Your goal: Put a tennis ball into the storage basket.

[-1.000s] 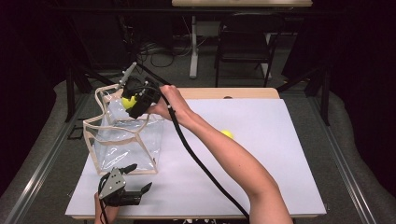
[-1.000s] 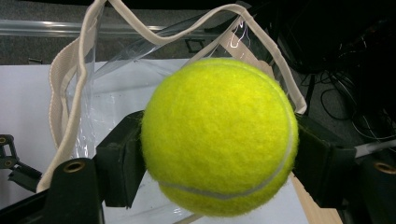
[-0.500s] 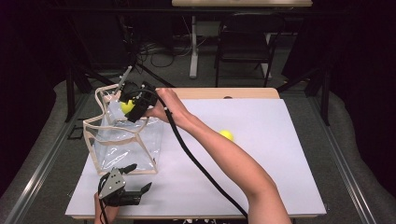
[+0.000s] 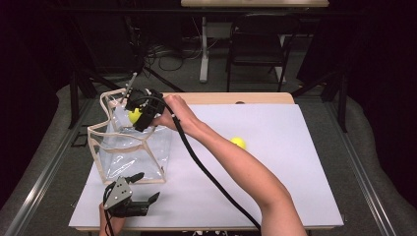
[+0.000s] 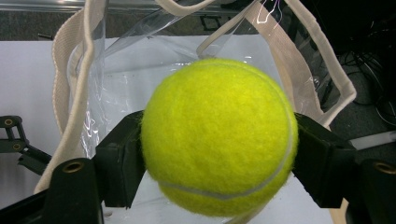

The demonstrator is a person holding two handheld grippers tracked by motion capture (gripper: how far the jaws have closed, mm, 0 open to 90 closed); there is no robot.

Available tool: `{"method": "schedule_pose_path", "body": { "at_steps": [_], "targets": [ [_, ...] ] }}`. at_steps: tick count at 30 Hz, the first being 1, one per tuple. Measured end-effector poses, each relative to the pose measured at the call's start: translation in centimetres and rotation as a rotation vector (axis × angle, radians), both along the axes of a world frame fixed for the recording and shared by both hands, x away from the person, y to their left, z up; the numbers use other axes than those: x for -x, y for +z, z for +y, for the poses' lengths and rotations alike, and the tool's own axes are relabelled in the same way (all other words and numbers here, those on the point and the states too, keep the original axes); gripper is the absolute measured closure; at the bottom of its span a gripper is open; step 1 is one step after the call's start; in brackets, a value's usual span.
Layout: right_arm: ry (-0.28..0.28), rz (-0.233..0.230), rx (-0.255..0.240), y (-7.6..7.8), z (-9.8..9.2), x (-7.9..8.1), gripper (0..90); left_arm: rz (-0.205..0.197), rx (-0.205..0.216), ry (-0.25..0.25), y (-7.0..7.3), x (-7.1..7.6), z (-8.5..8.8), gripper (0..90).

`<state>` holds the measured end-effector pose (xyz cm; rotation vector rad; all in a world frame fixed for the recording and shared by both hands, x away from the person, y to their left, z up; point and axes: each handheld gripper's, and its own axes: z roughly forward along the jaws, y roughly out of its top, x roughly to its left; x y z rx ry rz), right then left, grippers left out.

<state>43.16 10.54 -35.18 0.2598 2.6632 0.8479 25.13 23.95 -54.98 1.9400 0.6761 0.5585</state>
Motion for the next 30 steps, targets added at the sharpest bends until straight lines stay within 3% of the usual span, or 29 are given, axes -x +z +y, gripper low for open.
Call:
{"method": "schedule_pose_path", "body": {
  "at_steps": [30],
  "targets": [
    [-0.014,0.045,0.044,-1.2,0.1,-0.3,25.1,-0.001,0.000,0.001,0.0,0.0,0.1,15.9]
  ]
}}
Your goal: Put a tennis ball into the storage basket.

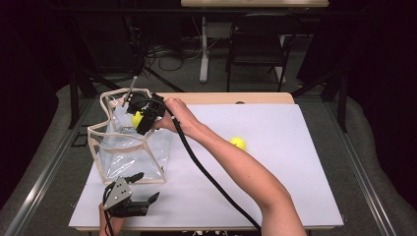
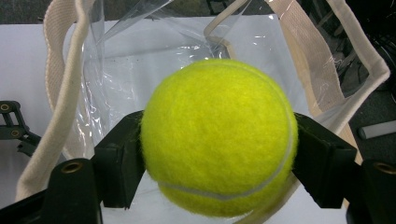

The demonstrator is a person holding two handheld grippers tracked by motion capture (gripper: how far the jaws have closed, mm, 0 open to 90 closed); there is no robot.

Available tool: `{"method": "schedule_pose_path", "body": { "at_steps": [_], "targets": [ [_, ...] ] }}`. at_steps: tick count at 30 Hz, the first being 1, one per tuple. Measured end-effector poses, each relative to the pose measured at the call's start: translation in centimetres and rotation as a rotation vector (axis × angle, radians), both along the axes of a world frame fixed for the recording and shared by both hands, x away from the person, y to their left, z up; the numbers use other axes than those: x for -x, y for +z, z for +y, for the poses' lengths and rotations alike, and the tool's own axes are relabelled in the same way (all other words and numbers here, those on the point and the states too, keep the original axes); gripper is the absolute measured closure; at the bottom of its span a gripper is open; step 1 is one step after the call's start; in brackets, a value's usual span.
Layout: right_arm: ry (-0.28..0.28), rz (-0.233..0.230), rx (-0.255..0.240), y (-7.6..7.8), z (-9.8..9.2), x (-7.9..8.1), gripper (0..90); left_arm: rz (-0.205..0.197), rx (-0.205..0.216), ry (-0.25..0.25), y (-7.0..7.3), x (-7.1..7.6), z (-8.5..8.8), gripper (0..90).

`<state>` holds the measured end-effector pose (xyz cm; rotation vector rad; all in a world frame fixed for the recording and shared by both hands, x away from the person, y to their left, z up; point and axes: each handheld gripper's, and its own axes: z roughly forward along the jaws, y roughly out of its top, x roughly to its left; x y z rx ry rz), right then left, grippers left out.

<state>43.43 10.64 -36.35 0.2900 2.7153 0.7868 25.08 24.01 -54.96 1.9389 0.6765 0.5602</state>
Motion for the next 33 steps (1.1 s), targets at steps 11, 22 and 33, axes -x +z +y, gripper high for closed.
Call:
{"method": "schedule_pose_path", "body": {
  "at_steps": [11,22,33],
  "targets": [
    [-0.027,0.005,-0.138,1.5,-1.9,0.2,5.9,0.000,0.000,0.000,0.0,0.0,0.0,15.8],
    [-0.030,0.023,-0.221,1.9,-5.3,0.6,0.0,0.001,-0.004,0.000,0.0,0.0,-0.1,15.9],
    [-0.058,0.024,-0.244,0.9,-8.4,0.8,0.0,0.001,-0.003,-0.004,0.0,0.0,-0.1,15.9]
  ]
}}
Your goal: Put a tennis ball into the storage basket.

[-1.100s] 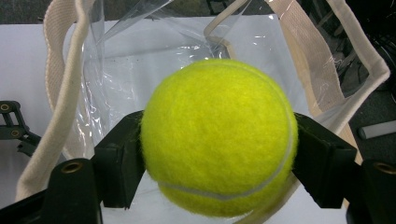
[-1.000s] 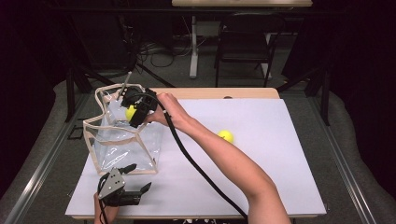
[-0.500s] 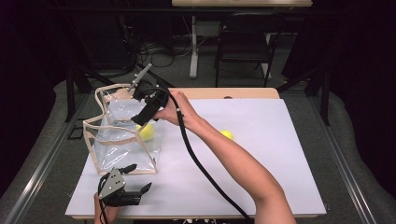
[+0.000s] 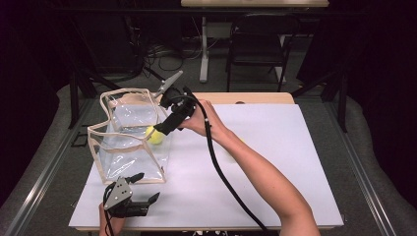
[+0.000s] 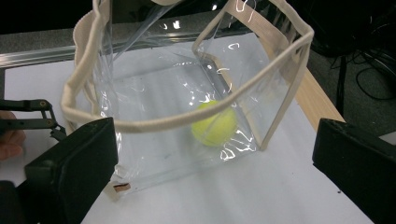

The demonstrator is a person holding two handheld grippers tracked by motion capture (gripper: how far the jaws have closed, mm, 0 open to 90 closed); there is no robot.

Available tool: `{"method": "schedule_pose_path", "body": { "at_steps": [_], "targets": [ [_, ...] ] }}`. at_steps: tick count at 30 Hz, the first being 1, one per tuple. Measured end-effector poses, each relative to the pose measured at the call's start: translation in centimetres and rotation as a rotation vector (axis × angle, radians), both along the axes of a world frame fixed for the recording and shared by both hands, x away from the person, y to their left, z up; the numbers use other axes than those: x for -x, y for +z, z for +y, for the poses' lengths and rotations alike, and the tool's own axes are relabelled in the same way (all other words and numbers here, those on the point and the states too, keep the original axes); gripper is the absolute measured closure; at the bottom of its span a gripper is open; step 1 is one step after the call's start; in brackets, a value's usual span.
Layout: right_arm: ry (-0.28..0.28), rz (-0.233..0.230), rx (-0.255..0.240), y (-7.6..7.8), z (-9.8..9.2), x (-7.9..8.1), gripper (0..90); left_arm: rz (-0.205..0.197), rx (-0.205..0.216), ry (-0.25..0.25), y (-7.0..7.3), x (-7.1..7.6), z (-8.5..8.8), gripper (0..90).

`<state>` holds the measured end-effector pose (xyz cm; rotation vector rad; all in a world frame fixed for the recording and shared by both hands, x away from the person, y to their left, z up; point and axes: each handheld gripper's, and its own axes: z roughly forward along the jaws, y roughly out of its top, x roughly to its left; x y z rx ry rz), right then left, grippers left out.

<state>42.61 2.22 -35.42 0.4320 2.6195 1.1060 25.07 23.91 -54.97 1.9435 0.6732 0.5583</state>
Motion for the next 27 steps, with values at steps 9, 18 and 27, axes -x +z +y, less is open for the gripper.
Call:
{"method": "schedule_pose_path", "body": {
  "at_steps": [9,18,27],
  "targets": [
    [-0.013,0.003,0.010,-1.8,-2.3,0.5,0.0,0.004,0.002,0.002,0.0,0.0,-0.1,15.9],
    [-0.036,0.016,0.011,-3.5,-4.8,1.0,0.0,0.002,-0.002,0.002,0.0,0.0,-0.1,15.9],
    [-0.053,0.033,0.024,-6.1,-6.7,1.7,0.0,0.004,-0.001,0.004,-0.1,-0.1,-0.1,15.9]
  ]
}}
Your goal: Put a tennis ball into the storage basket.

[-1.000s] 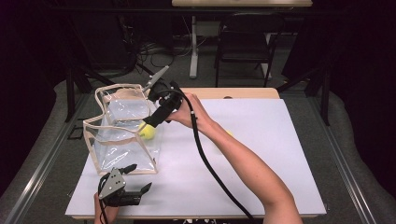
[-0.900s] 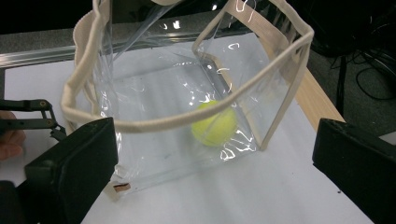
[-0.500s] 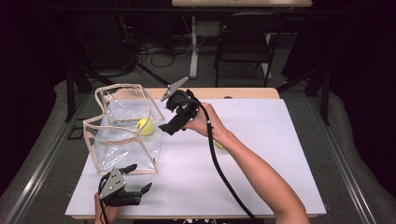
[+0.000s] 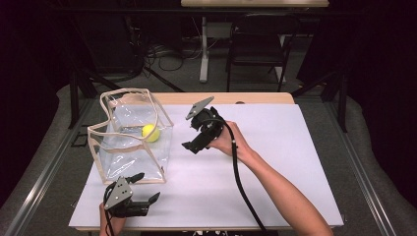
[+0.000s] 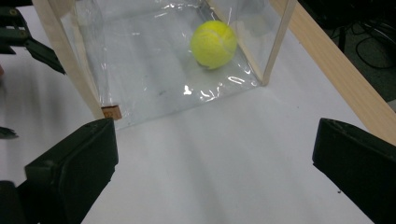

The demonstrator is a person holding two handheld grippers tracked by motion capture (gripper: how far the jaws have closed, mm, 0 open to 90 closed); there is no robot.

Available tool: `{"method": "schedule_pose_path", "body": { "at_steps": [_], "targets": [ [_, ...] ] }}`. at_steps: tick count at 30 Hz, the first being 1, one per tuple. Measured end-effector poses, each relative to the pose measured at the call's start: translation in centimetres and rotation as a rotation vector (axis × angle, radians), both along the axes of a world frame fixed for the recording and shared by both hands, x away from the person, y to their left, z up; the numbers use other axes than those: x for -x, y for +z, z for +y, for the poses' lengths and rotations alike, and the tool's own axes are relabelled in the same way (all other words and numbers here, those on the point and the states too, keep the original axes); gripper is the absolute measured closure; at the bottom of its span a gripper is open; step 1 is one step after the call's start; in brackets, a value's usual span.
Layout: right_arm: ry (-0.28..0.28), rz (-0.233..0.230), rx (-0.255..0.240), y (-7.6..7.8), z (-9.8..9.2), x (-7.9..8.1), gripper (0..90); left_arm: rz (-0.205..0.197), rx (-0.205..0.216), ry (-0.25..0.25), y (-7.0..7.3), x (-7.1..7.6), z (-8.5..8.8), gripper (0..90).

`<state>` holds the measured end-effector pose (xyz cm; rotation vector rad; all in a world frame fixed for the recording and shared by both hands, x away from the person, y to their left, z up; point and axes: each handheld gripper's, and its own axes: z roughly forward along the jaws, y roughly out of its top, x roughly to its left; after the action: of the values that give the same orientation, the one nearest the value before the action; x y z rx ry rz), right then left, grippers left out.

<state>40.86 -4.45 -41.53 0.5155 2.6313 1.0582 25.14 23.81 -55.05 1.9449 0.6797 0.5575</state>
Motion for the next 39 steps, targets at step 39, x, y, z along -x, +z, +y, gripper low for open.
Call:
{"method": "schedule_pose_path", "body": {
  "at_steps": [39],
  "targets": [
    [-0.061,0.071,-0.013,-8.0,-5.7,3.7,0.0,0.007,-0.010,0.005,-0.1,0.2,0.1,15.9]
  ]
}}
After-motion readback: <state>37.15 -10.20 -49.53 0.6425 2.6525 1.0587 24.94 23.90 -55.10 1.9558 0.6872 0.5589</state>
